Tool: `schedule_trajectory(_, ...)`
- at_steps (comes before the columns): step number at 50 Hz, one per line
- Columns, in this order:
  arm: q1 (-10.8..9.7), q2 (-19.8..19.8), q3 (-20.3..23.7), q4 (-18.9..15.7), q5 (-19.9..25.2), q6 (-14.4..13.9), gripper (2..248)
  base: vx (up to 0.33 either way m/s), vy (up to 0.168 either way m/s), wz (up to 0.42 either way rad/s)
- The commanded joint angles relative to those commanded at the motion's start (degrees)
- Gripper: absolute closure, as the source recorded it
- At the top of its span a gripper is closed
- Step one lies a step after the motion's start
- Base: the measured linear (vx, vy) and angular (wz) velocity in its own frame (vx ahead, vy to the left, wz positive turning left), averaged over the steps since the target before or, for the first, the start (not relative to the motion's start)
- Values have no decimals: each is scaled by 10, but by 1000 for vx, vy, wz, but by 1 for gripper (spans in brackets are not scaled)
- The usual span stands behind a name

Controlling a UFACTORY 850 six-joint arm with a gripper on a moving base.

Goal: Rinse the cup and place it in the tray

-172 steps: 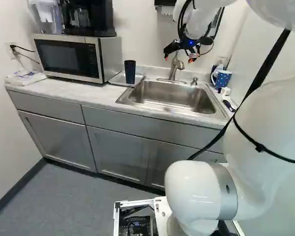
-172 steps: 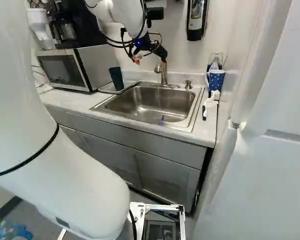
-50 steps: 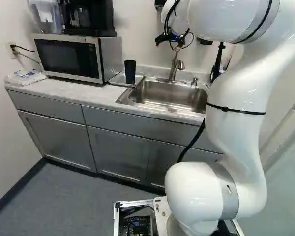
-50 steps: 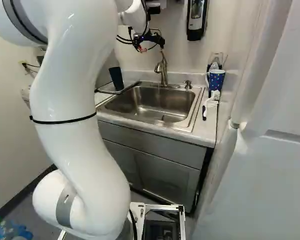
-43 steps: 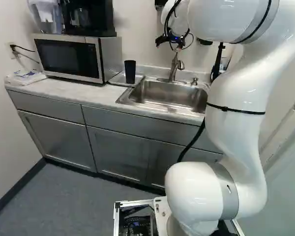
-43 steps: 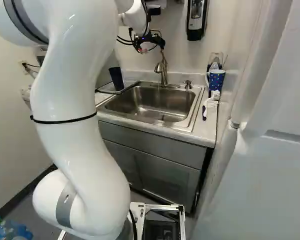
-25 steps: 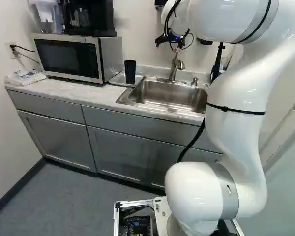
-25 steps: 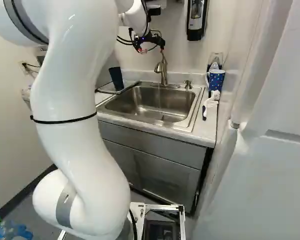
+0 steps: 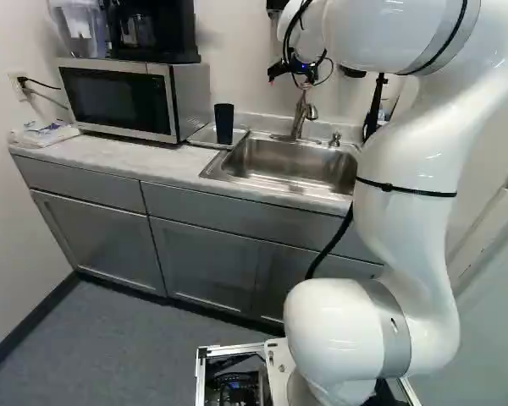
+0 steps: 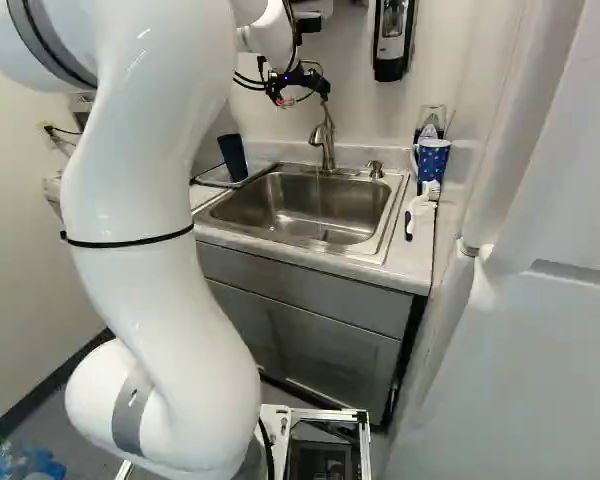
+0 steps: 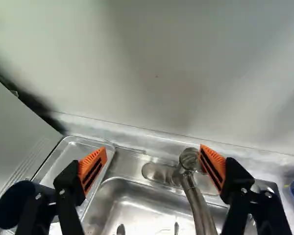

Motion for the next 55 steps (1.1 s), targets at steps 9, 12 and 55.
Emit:
schedule_trajectory(9, 0, 6, 7, 0, -6, 0, 3, 0, 0, 0)
schedule_trajectory(12, -1, 9, 11, 0, -8, 0, 3, 0, 0, 0)
schedule_trajectory(55, -5, 62, 70, 0, -16, 0, 3, 0, 0, 0)
